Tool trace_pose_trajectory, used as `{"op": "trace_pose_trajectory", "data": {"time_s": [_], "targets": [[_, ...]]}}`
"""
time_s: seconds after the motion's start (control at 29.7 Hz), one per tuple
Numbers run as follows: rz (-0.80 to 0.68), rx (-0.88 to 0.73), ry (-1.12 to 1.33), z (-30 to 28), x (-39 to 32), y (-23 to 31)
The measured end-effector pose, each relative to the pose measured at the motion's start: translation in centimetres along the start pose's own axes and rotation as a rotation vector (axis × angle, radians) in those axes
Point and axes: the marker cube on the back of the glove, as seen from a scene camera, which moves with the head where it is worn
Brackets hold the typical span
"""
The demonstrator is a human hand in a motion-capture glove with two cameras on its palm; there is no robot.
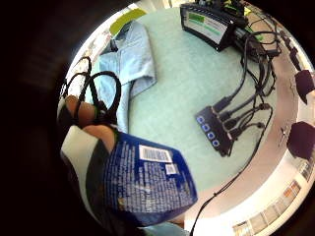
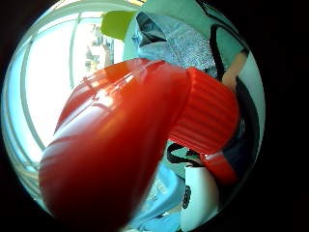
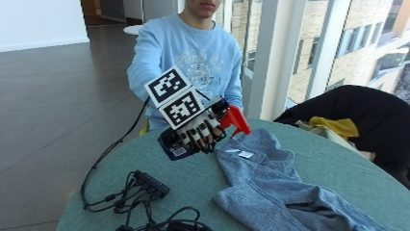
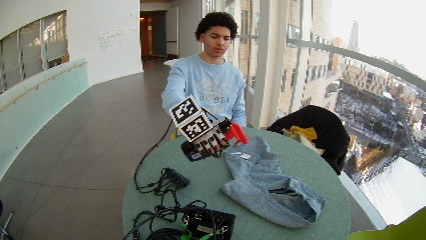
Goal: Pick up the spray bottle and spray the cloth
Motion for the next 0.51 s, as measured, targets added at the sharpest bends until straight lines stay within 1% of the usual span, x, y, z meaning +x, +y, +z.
{"op": "trace_pose_trajectory", "data": {"time_s": [0.51], "targets": [[-0.008,-0.026,0.003,0.06,-0.43,-0.04]]}}
